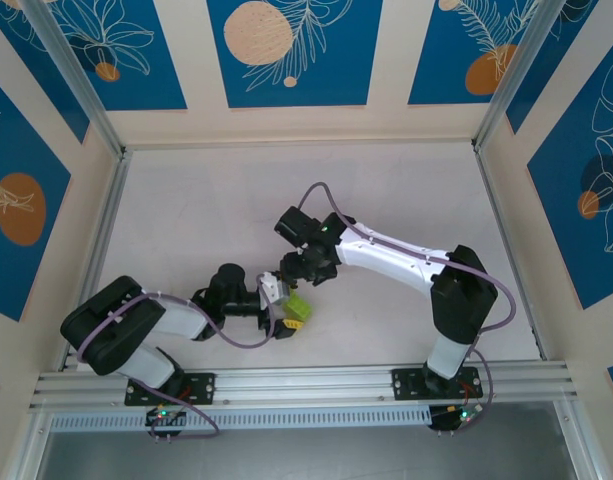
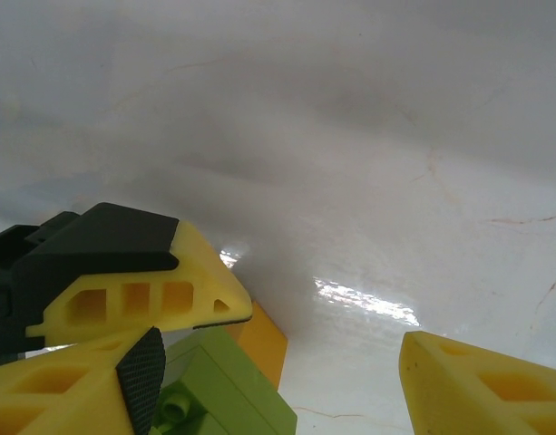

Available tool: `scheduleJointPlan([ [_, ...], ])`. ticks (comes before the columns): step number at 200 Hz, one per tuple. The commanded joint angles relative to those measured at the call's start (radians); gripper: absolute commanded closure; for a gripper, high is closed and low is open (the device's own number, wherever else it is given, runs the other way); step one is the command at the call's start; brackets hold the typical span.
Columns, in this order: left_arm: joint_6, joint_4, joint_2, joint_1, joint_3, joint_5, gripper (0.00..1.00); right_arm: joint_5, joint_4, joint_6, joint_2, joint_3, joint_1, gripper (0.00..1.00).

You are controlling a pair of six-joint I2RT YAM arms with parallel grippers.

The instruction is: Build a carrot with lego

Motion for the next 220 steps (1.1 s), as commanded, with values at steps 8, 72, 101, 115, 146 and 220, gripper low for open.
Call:
scheduleJointPlan([
  [8, -0.017, 0.031, 0.016, 0.012, 0.013, -0.003, 0.01, -0.051, -0.016, -0.029, -0.036, -0.012, 0.016, 0.30],
  [72, -0.019, 0.032, 0.013, 0.014, 0.012, 0.000, 0.01, 0.090, -0.070, 0.036, -0.116, -0.038, 0.022, 0.29],
  [101, -0.017, 0.033, 0.013, 0.014, 0.011, 0.014, 0.01, 0.194, -0.077, 0.034, -0.199, -0.080, -0.045, 0.29],
  [115, -0.016, 0.034, 0.010, 0.015, 0.010, 0.025, 0.01, 0.186, -0.074, -0.019, -0.202, -0.098, -0.102, 0.29],
  [146, -0.016, 0.039, 0.000, 0.015, 0.003, 0.035, 0.14, 0.160, 0.004, -0.179, -0.176, -0.158, -0.251, 0.28],
  [220, -0.029, 0.071, -0.007, 0.020, -0.018, 0.055, 0.34, 0.062, 0.071, -0.336, -0.084, -0.159, -0.450, 0.28],
])
